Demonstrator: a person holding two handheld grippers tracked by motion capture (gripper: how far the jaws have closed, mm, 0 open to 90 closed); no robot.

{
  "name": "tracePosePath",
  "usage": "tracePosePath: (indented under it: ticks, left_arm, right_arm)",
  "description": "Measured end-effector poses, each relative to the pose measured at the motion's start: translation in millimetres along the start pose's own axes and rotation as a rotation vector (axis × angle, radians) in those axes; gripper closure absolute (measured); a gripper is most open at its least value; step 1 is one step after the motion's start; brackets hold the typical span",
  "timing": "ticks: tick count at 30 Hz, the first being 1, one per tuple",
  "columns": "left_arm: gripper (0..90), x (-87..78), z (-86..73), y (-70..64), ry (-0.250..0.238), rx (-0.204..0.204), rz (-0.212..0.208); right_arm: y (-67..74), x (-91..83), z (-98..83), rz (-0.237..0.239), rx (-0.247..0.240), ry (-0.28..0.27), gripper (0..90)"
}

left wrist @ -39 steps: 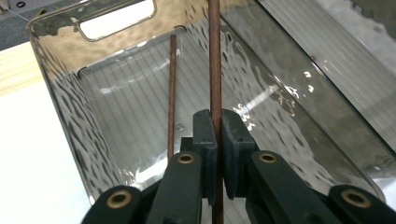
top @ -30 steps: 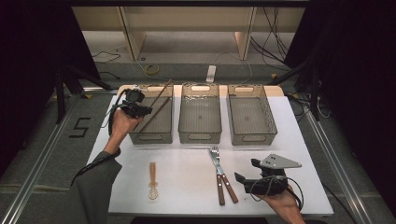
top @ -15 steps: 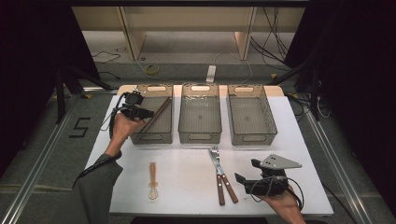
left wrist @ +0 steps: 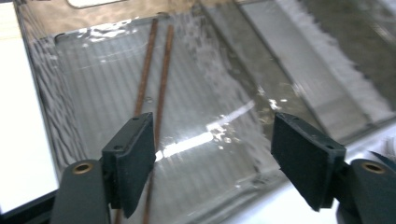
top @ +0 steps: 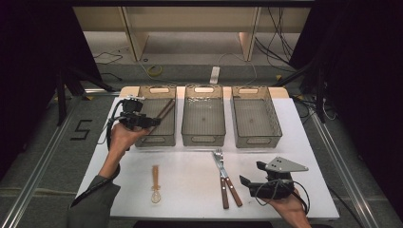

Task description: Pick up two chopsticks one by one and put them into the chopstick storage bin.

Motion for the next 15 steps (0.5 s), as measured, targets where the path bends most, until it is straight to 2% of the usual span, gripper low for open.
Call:
tracePosePath:
  ticks: [2, 4, 8, 10, 13, 15]
  left_arm:
    - [27.9, -1.7, -5.2, -5.9, 0.037, 0.036, 0.005]
    - [26.5, -4.9, -9.1, -13.3, 0.03, 0.054, 0.005]
    - [24.5, -8.3, -19.6, -22.7, 0.067, 0.095, 0.008]
    - [24.1, -8.5, -24.1, -26.2, 0.074, 0.098, 0.002]
    - [22.6, -8.0, -29.2, -32.7, 0.095, 0.089, -0.038]
    - [21.7, -7.8, -31.8, -37.3, 0.101, 0.09, -0.044]
  right_arm:
    - [0.0, 0.0, 0.5, -0.004, 0.0, -0.003, 20.2]
    - [0.8, -0.8, 0.8, -0.004, -0.002, -0.005, 20.2]
    - [2.2, -1.9, 1.3, -0.003, -0.009, -0.011, 20.2]
    - [1.6, -1.8, 1.2, -0.004, -0.011, -0.013, 20.2]
    - [0.9, -1.2, 0.5, -0.001, -0.007, -0.009, 20.1]
    - [0.2, -0.5, 0.0, -0.001, -0.004, -0.005, 20.2]
Point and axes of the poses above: each handheld gripper's, and its own axes: x roughly forward along the jaws, z roughly out of its top, y roughly to its left, the point moved 7 cm from there along x, roughly forward along the jaws, and after that the axes turned 1 degree about -z, right-handed, at the moved point
